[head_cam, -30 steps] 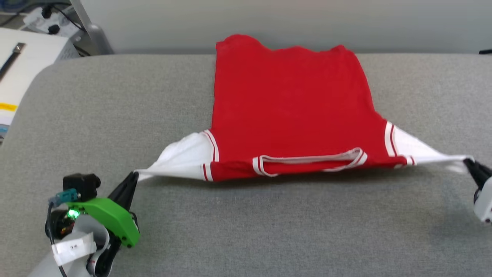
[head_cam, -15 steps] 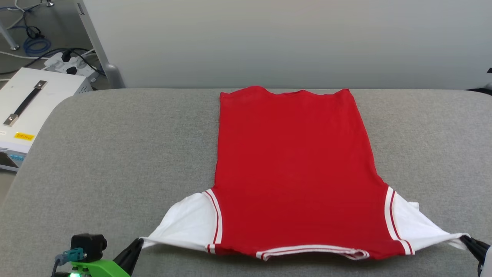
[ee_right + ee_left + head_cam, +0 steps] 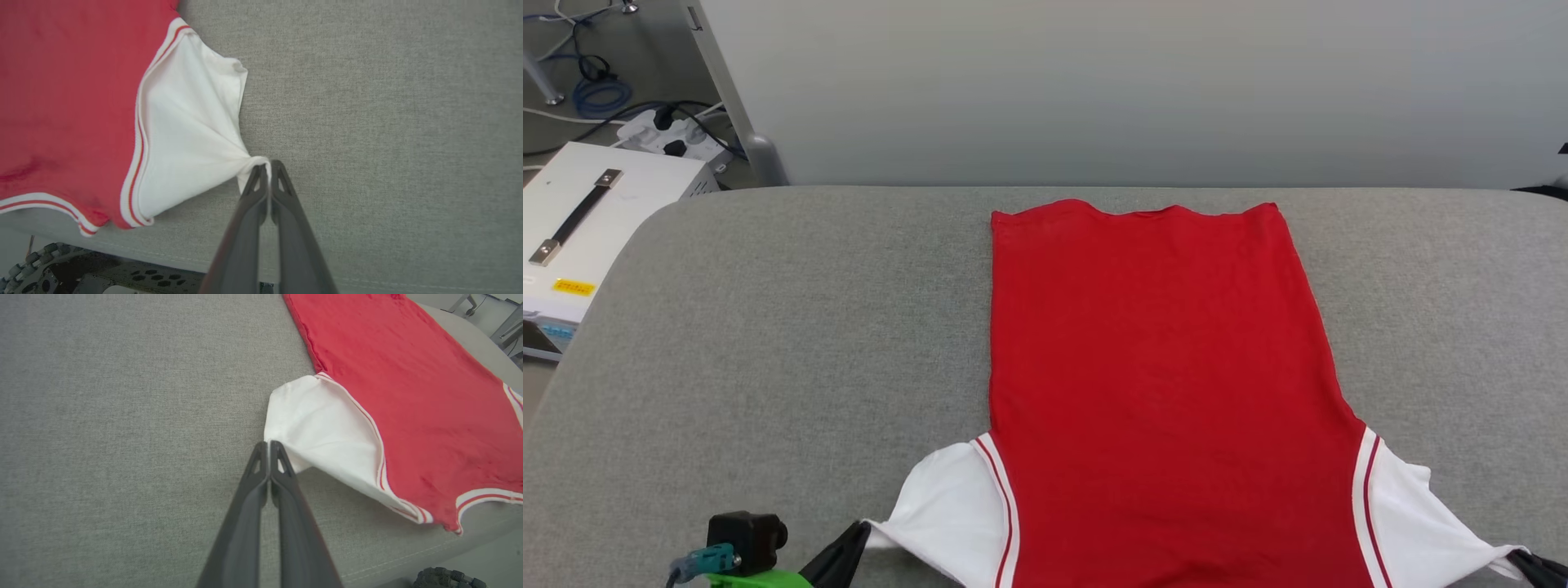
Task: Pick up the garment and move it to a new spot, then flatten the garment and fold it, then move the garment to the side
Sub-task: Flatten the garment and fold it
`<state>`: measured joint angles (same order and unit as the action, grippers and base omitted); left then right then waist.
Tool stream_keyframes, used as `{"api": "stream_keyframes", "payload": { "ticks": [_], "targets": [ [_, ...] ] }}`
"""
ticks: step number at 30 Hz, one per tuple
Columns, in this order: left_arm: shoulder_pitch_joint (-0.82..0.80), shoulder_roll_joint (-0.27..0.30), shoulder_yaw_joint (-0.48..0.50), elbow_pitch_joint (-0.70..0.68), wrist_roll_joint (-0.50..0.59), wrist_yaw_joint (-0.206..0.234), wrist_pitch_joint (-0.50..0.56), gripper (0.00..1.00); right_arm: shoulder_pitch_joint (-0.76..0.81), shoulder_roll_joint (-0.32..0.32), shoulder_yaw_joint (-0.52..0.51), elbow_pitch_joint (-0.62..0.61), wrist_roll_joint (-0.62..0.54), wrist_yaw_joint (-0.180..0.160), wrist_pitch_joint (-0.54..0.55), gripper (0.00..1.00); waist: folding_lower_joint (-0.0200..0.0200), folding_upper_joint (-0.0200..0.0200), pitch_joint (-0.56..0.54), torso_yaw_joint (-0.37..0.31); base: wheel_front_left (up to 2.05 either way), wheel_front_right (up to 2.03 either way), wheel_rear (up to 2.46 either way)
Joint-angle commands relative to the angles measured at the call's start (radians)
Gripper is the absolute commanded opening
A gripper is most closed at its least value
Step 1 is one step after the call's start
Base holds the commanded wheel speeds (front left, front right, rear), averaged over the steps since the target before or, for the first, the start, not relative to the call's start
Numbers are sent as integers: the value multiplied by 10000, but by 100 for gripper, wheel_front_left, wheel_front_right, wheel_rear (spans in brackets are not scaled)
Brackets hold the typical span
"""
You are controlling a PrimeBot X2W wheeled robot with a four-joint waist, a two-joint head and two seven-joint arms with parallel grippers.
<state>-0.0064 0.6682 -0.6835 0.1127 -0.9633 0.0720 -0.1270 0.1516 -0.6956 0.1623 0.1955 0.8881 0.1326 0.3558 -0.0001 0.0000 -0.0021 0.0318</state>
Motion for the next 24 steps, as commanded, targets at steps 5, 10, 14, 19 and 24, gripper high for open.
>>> {"api": "stream_keyframes", "payload": {
  "ticks": [5,10,14,19,24],
  "targets": [
    [-229,-11,36,-1108,162,465,177,0,-296,101,-759,-940,-391,-19,715,100,1,0,472,15,0,0,0],
    [-259,181,113,-2531,323,1022,421,0,-849,307,-1552,-2143,-638,-19,1657,100,1,0,1118,284,0,0,0],
    [-498,456,78,-4023,481,1485,1060,0,-2566,846,-2193,-3031,-848,-19,3273,100,1,0,2228,804,0,0,0],
    [-859,644,-48,-4988,474,1511,1743,0,-4321,1298,-2764,-3008,-1207,-19,4839,100,1,0,3375,1456,0,0,0],
    [-1270,749,-106,-5684,794,1571,2020,0,-6412,1253,-3042,-2551,-1977,-19,6409,100,1,0,4580,2057,0,0,0]
  ]
}}
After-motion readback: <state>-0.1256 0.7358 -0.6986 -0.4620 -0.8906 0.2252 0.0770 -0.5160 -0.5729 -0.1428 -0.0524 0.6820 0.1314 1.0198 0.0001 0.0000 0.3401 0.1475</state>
